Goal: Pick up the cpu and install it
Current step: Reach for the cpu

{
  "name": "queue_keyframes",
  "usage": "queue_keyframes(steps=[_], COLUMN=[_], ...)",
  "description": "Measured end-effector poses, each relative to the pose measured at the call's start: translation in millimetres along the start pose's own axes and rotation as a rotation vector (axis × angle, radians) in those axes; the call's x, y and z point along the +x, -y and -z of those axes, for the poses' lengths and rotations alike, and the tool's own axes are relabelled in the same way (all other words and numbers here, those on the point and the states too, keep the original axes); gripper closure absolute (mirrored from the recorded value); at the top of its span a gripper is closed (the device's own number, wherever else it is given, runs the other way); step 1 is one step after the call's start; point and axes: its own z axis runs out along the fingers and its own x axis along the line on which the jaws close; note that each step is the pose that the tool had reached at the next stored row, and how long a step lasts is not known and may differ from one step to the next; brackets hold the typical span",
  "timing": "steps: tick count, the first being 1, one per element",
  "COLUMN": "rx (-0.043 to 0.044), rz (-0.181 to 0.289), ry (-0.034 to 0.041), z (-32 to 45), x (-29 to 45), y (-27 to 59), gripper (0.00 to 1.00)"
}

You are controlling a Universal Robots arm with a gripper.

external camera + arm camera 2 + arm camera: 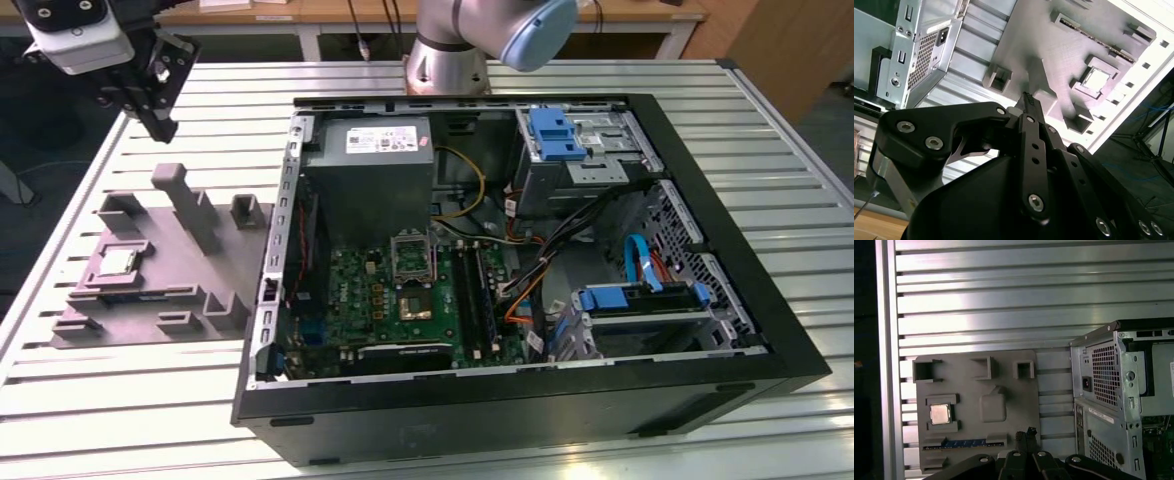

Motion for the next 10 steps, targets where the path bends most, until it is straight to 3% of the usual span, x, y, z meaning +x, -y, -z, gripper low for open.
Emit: queue_keyframes(steps=[10], rx=[0.0000], rz=[0.000], ry=[-0.0002], z=[-0.4], x=[8.7], y=[0.7], gripper=[0.89])
